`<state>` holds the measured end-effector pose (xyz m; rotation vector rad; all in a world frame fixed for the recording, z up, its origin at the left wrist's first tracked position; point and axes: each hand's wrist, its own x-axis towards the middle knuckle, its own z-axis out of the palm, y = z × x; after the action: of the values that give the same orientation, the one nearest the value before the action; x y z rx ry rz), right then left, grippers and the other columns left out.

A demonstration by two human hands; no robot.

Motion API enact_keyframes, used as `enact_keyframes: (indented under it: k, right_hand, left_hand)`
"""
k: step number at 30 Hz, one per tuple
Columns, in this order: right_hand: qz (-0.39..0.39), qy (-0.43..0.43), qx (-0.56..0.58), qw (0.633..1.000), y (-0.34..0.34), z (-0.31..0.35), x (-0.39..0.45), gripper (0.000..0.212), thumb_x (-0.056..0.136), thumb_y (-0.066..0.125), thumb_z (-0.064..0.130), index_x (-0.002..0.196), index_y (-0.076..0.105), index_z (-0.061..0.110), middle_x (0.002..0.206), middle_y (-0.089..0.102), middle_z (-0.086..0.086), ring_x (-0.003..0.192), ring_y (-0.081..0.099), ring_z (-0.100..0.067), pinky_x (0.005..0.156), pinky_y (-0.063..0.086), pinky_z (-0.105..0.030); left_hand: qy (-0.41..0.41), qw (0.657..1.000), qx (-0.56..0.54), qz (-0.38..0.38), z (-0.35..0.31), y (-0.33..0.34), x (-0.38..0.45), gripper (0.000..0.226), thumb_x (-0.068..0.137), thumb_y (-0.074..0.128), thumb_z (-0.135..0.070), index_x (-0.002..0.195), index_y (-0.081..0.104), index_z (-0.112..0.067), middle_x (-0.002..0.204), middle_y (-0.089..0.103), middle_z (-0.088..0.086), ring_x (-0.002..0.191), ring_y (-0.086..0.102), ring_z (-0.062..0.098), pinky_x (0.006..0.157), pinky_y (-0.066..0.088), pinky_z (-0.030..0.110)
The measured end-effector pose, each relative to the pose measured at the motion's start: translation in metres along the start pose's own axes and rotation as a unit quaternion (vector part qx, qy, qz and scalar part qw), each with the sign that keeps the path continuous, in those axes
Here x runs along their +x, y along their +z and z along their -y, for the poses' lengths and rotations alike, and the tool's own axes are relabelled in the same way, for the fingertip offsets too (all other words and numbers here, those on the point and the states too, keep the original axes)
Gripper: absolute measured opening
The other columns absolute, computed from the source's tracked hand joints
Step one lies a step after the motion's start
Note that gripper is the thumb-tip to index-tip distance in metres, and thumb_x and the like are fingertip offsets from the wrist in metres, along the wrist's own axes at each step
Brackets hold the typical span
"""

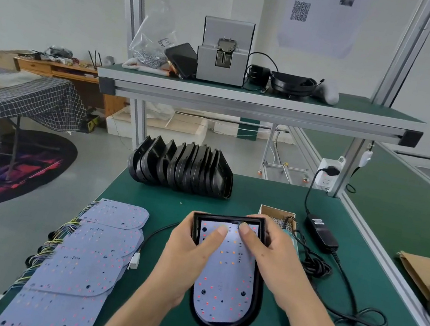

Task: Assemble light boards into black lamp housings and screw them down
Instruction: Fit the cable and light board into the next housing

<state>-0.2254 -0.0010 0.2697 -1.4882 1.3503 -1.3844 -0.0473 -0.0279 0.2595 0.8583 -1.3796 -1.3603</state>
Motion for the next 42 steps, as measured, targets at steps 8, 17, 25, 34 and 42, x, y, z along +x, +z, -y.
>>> enact_keyframes:
  k: [8,17,25,34,42]
  right_hand:
    - [0.020,0.008,-0.002,1.000,-0.002,-0.002,0.006,0.007,0.099,0.068,0.042,0.105,0.072,0.040,0.106,0.077,0.011,0.099,0.073,-0.008,0.080,0.054,-0.015]
    - [0.027,0.010,0.008,1.000,-0.007,0.001,0.003,0.007,0.098,0.071,0.042,0.101,0.074,0.036,0.100,0.077,0.010,0.091,0.073,-0.007,0.074,0.053,-0.013]
    - [0.052,0.028,0.062,0.996,-0.010,0.004,-0.001,0.015,0.096,0.068,0.042,0.105,0.075,0.032,0.108,0.077,0.000,0.102,0.073,-0.020,0.092,0.059,-0.028]
    - [0.014,0.024,0.048,0.998,-0.004,0.003,0.003,0.011,0.099,0.071,0.023,0.094,0.075,0.032,0.091,0.077,0.006,0.083,0.071,-0.007,0.073,0.052,-0.015]
    - [-0.006,0.034,0.038,0.999,-0.002,-0.002,0.002,0.008,0.098,0.073,0.024,0.096,0.077,0.030,0.098,0.079,0.001,0.093,0.074,-0.022,0.080,0.059,-0.026]
  left_hand:
    - [-0.002,0.999,0.004,-0.046,0.001,0.002,-0.001,0.011,0.092,0.069,-0.038,0.102,0.072,-0.036,0.107,0.079,-0.004,0.101,0.075,0.019,0.091,0.060,0.045]
    - [-0.033,0.998,-0.034,-0.031,0.000,0.006,-0.004,0.021,0.086,0.078,-0.036,0.106,0.074,-0.031,0.110,0.079,0.002,0.102,0.076,0.024,0.086,0.062,0.043]
    - [-0.038,0.998,-0.052,-0.021,0.002,0.005,-0.004,0.026,0.085,0.081,-0.037,0.108,0.073,-0.027,0.111,0.079,0.005,0.103,0.076,0.028,0.085,0.063,0.043]
    - [0.014,0.999,0.009,-0.041,0.002,0.007,-0.002,0.022,0.084,0.077,-0.049,0.100,0.072,-0.034,0.103,0.079,-0.002,0.096,0.077,0.019,0.081,0.062,0.038]
    - [0.011,0.998,0.038,-0.055,0.008,0.008,-0.001,0.012,0.091,0.068,-0.044,0.101,0.071,-0.038,0.103,0.079,-0.008,0.098,0.075,0.015,0.091,0.060,0.048]
